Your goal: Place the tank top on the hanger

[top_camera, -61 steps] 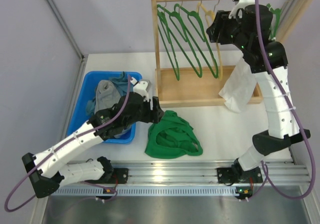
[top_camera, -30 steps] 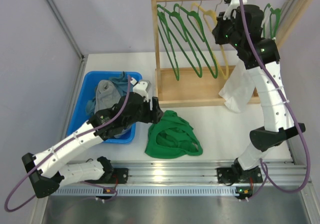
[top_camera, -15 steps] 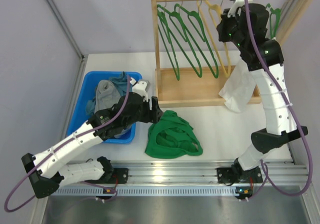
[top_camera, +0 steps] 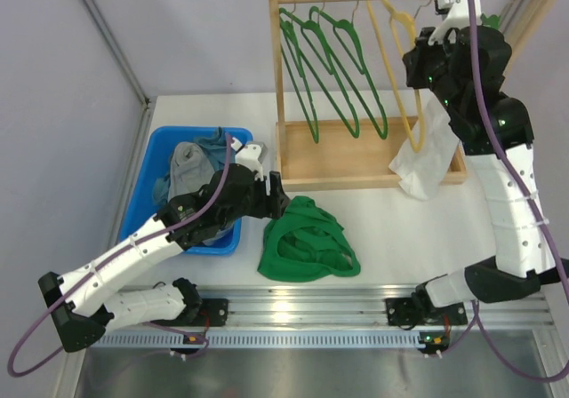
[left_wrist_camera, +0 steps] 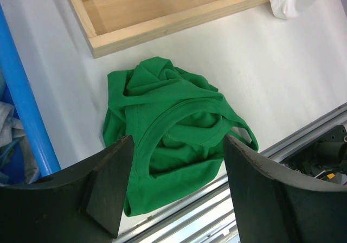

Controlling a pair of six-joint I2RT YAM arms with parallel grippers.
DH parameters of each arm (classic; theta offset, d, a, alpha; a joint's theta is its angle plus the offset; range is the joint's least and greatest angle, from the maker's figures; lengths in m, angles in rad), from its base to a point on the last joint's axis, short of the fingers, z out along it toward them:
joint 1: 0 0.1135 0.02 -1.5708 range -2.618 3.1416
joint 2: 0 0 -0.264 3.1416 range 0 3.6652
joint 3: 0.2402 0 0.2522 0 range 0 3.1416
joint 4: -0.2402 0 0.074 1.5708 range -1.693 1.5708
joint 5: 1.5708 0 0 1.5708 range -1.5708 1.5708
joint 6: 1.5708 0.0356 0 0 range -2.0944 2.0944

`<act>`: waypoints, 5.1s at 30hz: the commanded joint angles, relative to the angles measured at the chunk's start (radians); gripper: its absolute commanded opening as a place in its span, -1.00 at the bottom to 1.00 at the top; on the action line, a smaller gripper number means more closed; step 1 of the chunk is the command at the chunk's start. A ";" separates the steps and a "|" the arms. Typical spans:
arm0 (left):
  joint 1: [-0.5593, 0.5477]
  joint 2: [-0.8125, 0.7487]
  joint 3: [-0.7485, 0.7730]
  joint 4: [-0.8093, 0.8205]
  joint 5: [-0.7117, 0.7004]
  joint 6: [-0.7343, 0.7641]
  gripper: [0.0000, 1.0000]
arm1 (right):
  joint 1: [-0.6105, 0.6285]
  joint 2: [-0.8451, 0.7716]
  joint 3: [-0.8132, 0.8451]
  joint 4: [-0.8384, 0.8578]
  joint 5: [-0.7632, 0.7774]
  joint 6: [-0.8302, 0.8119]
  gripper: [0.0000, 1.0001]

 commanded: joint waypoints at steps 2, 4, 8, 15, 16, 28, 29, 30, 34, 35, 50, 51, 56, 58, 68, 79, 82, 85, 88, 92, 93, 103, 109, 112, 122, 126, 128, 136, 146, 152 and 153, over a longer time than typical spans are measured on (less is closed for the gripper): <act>0.003 0.004 0.005 0.033 0.001 0.004 0.44 | -0.013 -0.142 -0.085 0.051 0.036 0.060 -1.00; 0.003 0.007 -0.003 0.030 0.001 0.003 0.44 | -0.013 -0.192 -0.163 0.033 0.043 0.097 -1.00; 0.003 0.009 -0.021 0.024 -0.005 -0.010 0.44 | -0.013 -0.377 -0.335 0.007 0.056 0.146 -1.00; 0.002 -0.013 -0.113 0.015 -0.003 -0.060 0.44 | -0.015 -0.644 -0.645 -0.113 0.065 0.225 -1.00; 0.003 -0.016 -0.127 0.015 -0.002 -0.075 0.44 | -0.013 -0.663 -0.691 -0.154 0.051 0.233 -1.00; -0.006 -0.019 -0.328 0.045 0.076 -0.218 0.33 | -0.013 -0.902 -1.113 -0.230 -0.417 0.331 -1.00; -0.024 -0.013 -0.333 0.054 0.075 -0.223 0.33 | -0.013 -0.919 -1.118 -0.237 -0.447 0.312 -1.00; -0.034 -0.005 -0.334 0.059 0.051 -0.227 0.32 | -0.015 -0.922 -1.119 -0.251 -0.460 0.304 -1.00; -0.058 0.050 -0.327 0.073 0.011 -0.232 0.29 | -0.013 -0.925 -1.118 -0.259 -0.549 0.285 -1.00; -0.064 0.061 -0.327 0.081 0.009 -0.229 0.28 | -0.012 -0.924 -1.119 -0.260 -0.582 0.282 -1.00; -0.110 0.265 -0.255 0.101 -0.095 -0.200 -0.10 | -0.013 -0.925 -1.049 -0.421 -0.630 0.196 -1.00; -0.112 0.271 -0.250 0.097 -0.098 -0.195 -0.16 | -0.013 -0.927 -1.041 -0.434 -0.633 0.193 -1.00; -0.115 0.279 -0.233 0.084 -0.115 -0.192 -0.55 | -0.015 -0.937 -1.012 -0.466 -0.625 0.184 -1.00; -0.115 0.282 -0.232 0.081 -0.115 -0.192 -0.74 | -0.013 -0.939 -0.991 -0.469 -0.595 0.183 -1.00; -0.117 0.248 -0.175 0.012 -0.120 -0.162 -1.00 | 0.001 -0.930 -1.136 -0.372 -0.750 0.166 -1.00; -0.117 0.246 -0.063 -0.097 -0.089 -0.123 -1.00 | 0.014 -0.898 -1.170 -0.237 -0.805 0.161 -1.00; -0.117 0.243 -0.047 -0.114 -0.089 -0.117 -1.00 | 0.034 -0.893 -1.170 -0.225 -0.806 0.155 -1.00; -0.117 0.237 -0.038 -0.120 -0.091 -0.116 -1.00 | 0.050 -0.887 -1.193 -0.188 -0.823 0.164 -1.00; -0.115 0.236 -0.026 -0.126 -0.092 -0.112 -1.00 | 0.073 -0.882 -1.222 -0.144 -0.817 0.183 -1.00; -0.117 0.239 -0.008 -0.139 -0.088 -0.106 -1.00 | 0.116 -0.873 -1.247 -0.079 -0.797 0.218 -1.00; -0.117 0.239 0.000 -0.142 -0.085 -0.103 -1.00 | 0.131 -0.873 -1.254 -0.063 -0.773 0.230 -1.00; -0.118 0.236 0.061 -0.177 -0.055 -0.079 -1.00 | 0.353 -0.824 -1.340 0.200 -0.569 0.304 -1.00; -0.117 0.233 0.111 -0.226 -0.042 -0.059 -1.00 | 0.401 -0.867 -1.391 0.313 -0.446 0.324 -1.00; -0.118 0.227 0.120 -0.229 -0.032 -0.056 -1.00 | 0.402 -0.876 -1.409 0.361 -0.481 0.321 -1.00; -0.129 0.233 0.189 -0.254 -0.055 -0.047 -1.00 | 0.508 -0.827 -1.500 0.563 -0.472 0.351 -1.00; -0.135 0.240 0.216 -0.271 -0.059 -0.047 -1.00 | 0.531 -0.832 -1.529 0.632 -0.425 0.353 -1.00; -0.138 0.243 0.224 -0.277 -0.057 -0.047 -1.00 | 0.531 -0.835 -1.553 0.665 -0.411 0.356 -1.00; -0.160 0.251 0.270 -0.320 -0.071 -0.053 -1.00 | 0.550 -0.836 -1.593 0.737 -0.363 0.339 -1.00; -0.160 0.220 0.261 -0.329 -0.143 -0.053 -0.04 | 0.570 -0.872 -1.604 0.793 -0.415 0.344 -1.00; -0.161 0.159 0.252 -0.280 -0.123 0.004 0.17 | 0.593 -0.859 -1.630 0.820 -0.395 0.351 -1.00; -0.160 0.136 0.243 -0.236 -0.106 0.025 0.17 | 0.591 -0.856 -1.630 0.821 -0.394 0.351 -1.00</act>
